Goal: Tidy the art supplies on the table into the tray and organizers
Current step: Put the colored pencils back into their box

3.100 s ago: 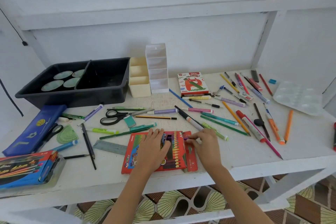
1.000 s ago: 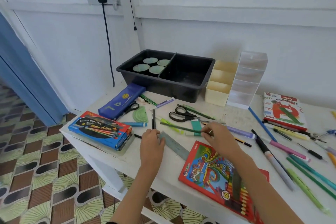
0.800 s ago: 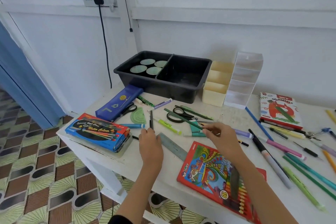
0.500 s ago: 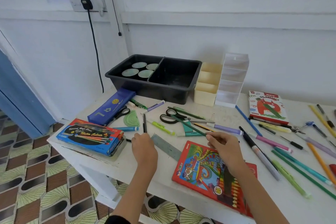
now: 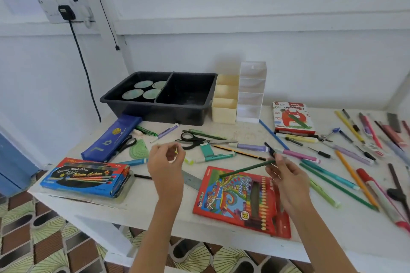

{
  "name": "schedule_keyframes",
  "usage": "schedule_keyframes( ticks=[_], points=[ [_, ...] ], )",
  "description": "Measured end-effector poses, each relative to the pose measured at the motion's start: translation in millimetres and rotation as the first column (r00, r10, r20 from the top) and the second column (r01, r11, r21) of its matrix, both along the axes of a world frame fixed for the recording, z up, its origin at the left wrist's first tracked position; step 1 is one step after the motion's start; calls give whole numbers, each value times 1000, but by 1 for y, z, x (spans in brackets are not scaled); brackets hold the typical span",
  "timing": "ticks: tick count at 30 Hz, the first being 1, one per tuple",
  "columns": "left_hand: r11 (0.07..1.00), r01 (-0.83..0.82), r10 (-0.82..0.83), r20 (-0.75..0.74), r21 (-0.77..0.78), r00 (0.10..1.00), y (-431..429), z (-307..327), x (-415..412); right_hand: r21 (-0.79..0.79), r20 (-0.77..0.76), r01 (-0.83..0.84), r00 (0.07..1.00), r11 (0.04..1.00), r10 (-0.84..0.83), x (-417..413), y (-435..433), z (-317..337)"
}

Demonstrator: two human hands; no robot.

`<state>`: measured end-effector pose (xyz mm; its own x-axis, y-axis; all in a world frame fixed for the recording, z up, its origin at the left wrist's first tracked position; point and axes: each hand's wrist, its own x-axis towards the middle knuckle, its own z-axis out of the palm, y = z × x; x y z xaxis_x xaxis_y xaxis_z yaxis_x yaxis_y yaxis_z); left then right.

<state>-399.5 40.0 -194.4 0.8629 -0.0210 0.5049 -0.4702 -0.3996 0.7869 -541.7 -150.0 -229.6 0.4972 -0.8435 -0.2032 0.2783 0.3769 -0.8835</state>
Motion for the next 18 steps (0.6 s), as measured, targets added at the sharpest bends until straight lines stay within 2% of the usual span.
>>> schedule_keyframes(
  ticks=[3, 6, 9, 11, 13, 15, 16, 18],
  points=[
    [986, 120, -110, 86, -115, 990, -21, 13, -12, -11, 43, 103, 994, 995, -102, -19, -10, 0],
    [950, 297, -289, 90, -92, 953, -42, 18, -26, -2, 30, 204, 979, 979, -203, -40, -19, 0],
    [892, 433, -452, 219, 129, 865, -61, 14, -39, 2, -2, 321, 947, 947, -321, -63, -28, -2],
    [832, 458, -540, 262, 314, 800, -71, 5, -45, -13, -18, 396, 918, 918, -396, -78, -34, -5],
    [737, 403, -612, 281, 543, 739, -78, -11, -45, -59, -48, 455, 888, 889, -457, -90, -39, -7],
    [553, 374, -678, 142, 745, 721, -79, -23, -48, -70, -74, 503, 858, 861, -508, -98, -41, -9],
    [473, 374, -675, 55, 798, 736, -80, -29, -49, -73, -83, 520, 847, 851, -525, -101, -42, -11],
    [399, 364, -645, -25, 842, 764, -79, -43, -50, -85, -98, 541, 831, 837, -547, -104, -41, -14]
  ],
)
